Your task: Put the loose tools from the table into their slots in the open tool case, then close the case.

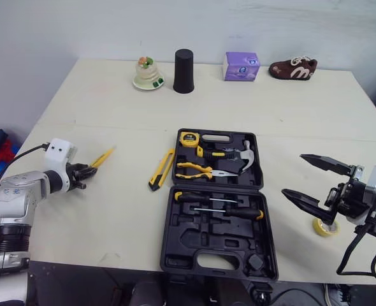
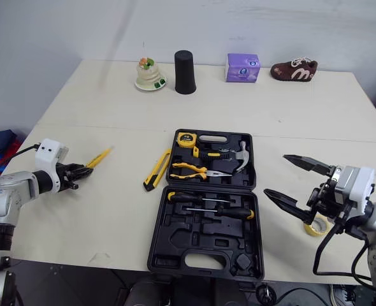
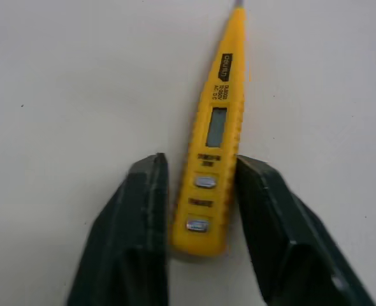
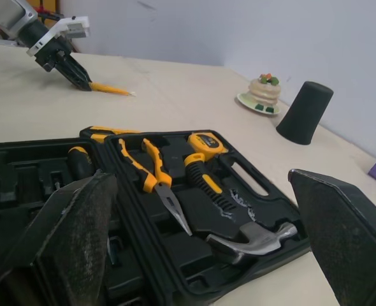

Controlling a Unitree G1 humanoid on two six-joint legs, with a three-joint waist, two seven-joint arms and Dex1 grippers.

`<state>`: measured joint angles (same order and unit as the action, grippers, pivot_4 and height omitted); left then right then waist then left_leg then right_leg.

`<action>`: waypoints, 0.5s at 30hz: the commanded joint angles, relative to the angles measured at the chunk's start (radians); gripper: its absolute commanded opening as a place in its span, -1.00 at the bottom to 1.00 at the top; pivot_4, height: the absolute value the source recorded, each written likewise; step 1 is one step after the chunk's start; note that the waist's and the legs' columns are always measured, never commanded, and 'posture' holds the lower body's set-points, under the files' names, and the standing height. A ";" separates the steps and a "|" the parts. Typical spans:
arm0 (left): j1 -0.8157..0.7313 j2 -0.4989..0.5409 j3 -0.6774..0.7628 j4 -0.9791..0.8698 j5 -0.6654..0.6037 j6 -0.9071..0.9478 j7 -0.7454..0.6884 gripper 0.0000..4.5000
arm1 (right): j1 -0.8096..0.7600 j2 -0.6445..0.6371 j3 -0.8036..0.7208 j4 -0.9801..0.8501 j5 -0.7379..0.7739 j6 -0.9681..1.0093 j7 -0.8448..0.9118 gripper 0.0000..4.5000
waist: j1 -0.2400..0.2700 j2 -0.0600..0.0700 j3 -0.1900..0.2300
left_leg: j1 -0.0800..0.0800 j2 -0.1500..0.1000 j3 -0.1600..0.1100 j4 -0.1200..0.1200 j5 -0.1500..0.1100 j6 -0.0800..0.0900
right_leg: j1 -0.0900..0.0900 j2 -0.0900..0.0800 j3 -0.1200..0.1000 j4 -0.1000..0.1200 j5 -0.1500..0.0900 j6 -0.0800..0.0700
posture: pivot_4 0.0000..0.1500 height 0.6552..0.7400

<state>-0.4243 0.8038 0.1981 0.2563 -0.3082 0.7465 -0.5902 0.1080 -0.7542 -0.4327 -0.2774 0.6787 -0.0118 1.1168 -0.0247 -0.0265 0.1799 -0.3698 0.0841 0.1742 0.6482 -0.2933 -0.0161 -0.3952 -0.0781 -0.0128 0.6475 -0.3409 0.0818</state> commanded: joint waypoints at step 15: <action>0.073 0.023 -0.124 -0.422 -0.095 -0.499 -0.516 -0.78 | 0.227 -0.045 -0.178 0.004 -0.042 -0.058 0.144 1.00 | -0.003 -0.002 0.001 | -0.001 -0.002 0.001 -0.001 -0.001 0.001 | 0.002 0.002 -0.001 -0.005 0.001 0.002 | 1.00 1.00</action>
<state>-0.3459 0.8237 0.0932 -0.1057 -0.3793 0.2713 -1.0574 0.3341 -0.7847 -0.5719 -0.2642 0.6323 -0.0485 1.2465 -0.0279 -0.0290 0.1813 -0.3709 0.0817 0.1750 0.6479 -0.2942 -0.0153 -0.3935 -0.0751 -0.0129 0.6424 -0.3396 0.0843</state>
